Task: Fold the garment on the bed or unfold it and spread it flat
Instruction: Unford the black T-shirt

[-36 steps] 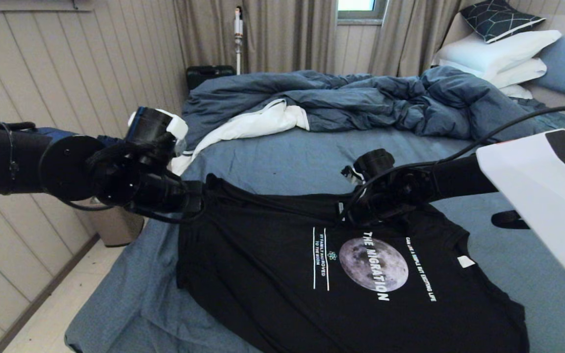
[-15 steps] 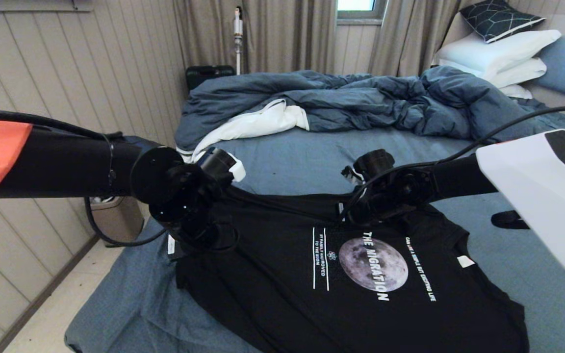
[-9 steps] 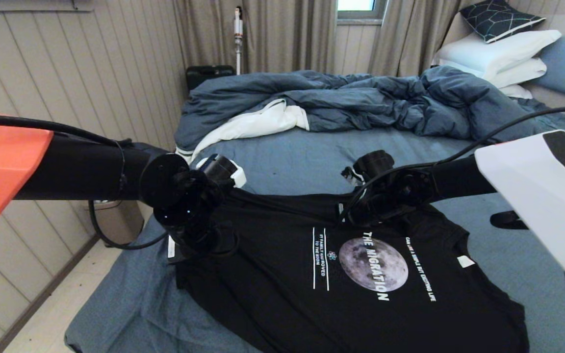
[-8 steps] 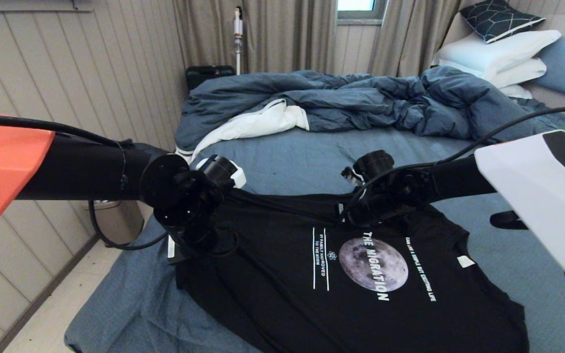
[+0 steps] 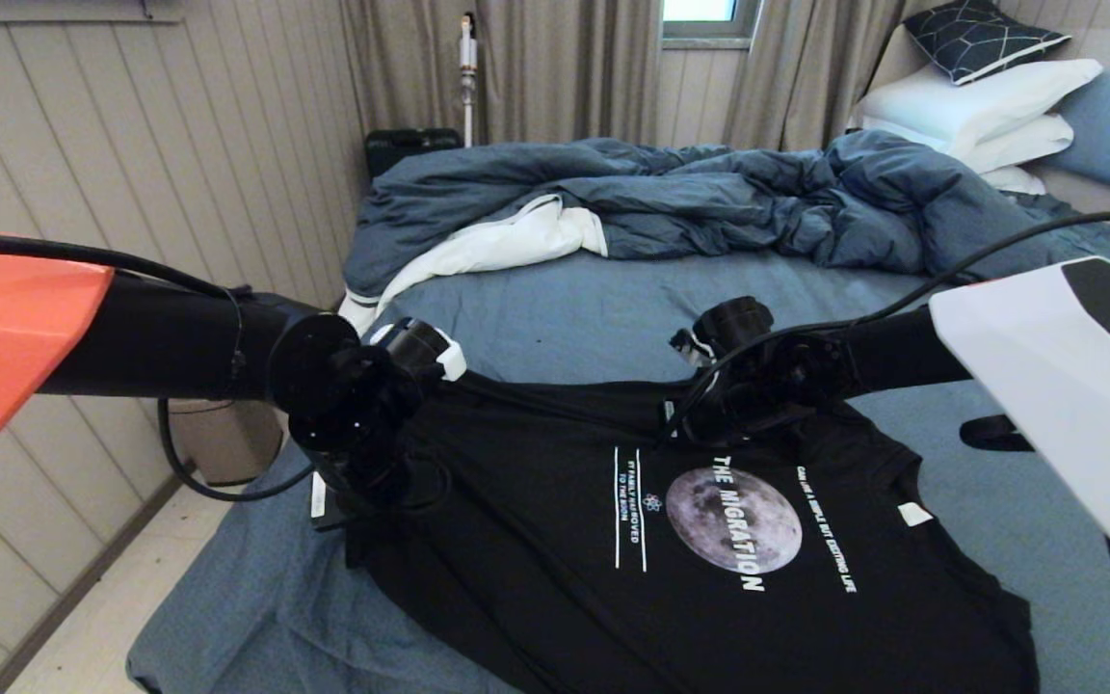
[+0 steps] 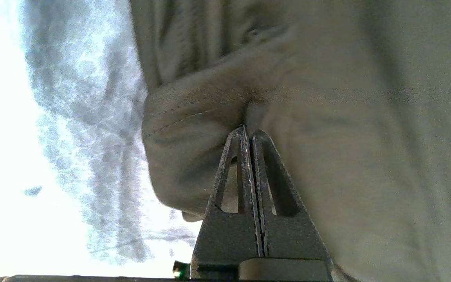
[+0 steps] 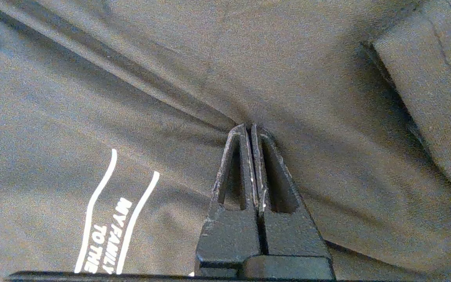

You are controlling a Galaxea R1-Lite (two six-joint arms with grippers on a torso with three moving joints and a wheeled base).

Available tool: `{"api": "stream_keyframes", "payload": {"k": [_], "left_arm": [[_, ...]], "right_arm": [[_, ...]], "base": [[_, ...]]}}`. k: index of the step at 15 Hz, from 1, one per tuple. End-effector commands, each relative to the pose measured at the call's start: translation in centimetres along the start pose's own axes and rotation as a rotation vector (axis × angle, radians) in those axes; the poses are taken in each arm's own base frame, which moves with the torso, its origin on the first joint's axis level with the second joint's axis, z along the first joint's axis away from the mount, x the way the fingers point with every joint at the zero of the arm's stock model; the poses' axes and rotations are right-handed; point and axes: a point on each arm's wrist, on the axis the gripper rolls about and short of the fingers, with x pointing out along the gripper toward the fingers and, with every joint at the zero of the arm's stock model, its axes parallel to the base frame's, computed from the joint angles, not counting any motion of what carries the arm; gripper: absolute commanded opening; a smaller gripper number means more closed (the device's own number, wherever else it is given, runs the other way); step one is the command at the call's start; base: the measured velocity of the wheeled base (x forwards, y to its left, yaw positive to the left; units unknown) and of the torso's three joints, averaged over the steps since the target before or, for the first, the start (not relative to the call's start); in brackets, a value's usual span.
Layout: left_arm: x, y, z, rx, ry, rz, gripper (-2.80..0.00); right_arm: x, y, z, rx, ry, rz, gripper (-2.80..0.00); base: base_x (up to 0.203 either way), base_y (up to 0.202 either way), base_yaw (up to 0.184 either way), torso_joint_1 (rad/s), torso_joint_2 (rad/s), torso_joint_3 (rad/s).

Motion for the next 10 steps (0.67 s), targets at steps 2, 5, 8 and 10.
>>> {"api": "stream_keyframes", "payload": {"k": [2, 5, 8, 10], "left_arm": [[-0.1, 0.3, -0.1, -0.005, 0.006, 0.009, -2.80], [-1.4, 0.8, -0.3, -0.009, -0.004, 0.001, -2.80], [-3.1, 2.5, -1.8, -0.006, 0.024, 0.018, -2.80], [-4.2, 3.4, -3.5, 0.010, 0.046, 0.023, -2.80]], "right_arm": [[0.0, 0.0, 0.0, 0.001, 0.003, 0.001, -2.80], [-0.2, 0.0, 0.1, 0.003, -0.004, 0.001, -2.80], [-0.4, -0.1, 0.2, 0.005, -0.009, -0.001, -2.80], [-0.5, -0.1, 0.3, 0.005, -0.011, -0.001, -2.80]], "base": [[0.000, 0.000, 0.000, 0.000, 0.00, 0.000], [0.000, 0.000, 0.000, 0.000, 0.00, 0.000], [0.000, 0.000, 0.000, 0.000, 0.00, 0.000], [0.000, 0.000, 0.000, 0.000, 0.00, 0.000]]}}
